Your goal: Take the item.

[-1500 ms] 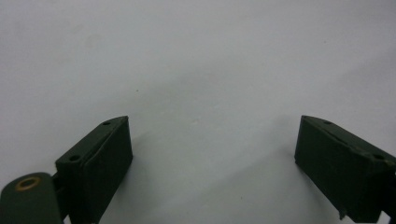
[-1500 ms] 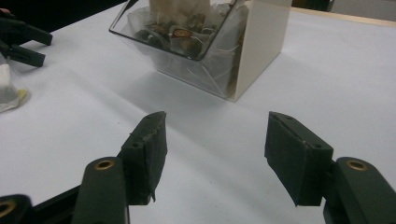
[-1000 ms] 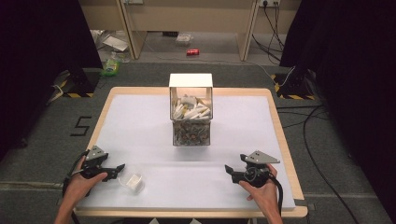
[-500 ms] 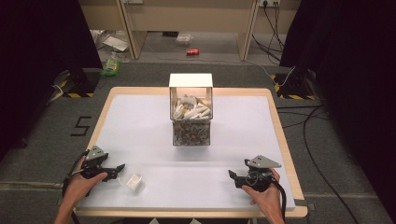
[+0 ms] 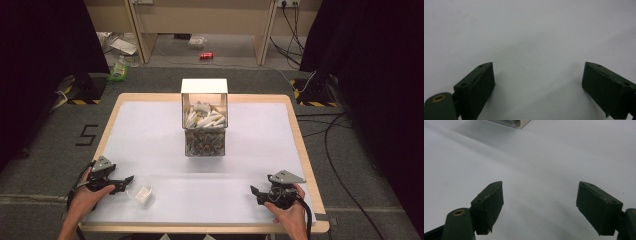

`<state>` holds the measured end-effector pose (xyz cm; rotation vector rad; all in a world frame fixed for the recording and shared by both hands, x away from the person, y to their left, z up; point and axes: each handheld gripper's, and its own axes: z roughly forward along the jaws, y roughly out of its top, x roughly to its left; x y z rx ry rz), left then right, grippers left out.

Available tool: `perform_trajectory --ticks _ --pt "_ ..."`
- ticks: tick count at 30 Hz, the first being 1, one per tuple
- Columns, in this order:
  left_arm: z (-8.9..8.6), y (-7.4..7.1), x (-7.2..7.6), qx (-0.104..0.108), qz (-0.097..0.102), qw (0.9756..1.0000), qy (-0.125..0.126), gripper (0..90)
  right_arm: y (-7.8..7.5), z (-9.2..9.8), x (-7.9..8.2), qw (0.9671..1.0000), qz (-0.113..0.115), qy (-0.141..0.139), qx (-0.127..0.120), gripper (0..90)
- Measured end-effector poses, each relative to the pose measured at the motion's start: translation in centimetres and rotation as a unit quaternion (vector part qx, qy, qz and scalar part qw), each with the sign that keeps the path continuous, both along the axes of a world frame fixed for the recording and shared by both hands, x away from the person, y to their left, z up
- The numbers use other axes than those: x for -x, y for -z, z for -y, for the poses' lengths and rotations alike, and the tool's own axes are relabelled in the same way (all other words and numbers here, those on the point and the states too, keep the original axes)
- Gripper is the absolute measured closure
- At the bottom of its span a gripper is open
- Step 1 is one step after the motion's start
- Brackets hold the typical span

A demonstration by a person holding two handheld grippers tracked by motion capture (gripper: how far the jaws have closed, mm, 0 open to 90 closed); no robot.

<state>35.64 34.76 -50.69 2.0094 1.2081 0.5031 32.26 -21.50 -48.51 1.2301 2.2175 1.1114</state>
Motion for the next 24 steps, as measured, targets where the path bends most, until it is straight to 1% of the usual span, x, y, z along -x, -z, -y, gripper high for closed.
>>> perform_trajectory --ticks 2,3,5,21,24 --pt "0.0 0.0 0.0 0.0 0.0 1.0 0.0 10.3 0.1 0.1 0.2 1.0 -0.002 0.002 0.0 22.6" --pt "0.0 0.0 0.0 0.001 0.0 1.0 0.0 10.3 0.1 0.1 0.2 1.0 0.002 -0.001 0.003 22.6" --pt "0.0 0.0 0.0 0.0 0.0 1.0 0.0 10.3 0.1 0.1 0.4 1.0 -0.001 0.002 0.001 22.5" --pt "0.0 0.0 0.0 -0.001 0.001 1.0 0.001 10.3 0.2 0.7 1.6 1.0 -0.001 0.007 0.002 21.7" --pt "0.0 0.0 0.0 -0.001 0.001 1.0 0.001 10.3 0.3 0.8 1.9 0.9999 -0.003 0.009 0.006 21.4"
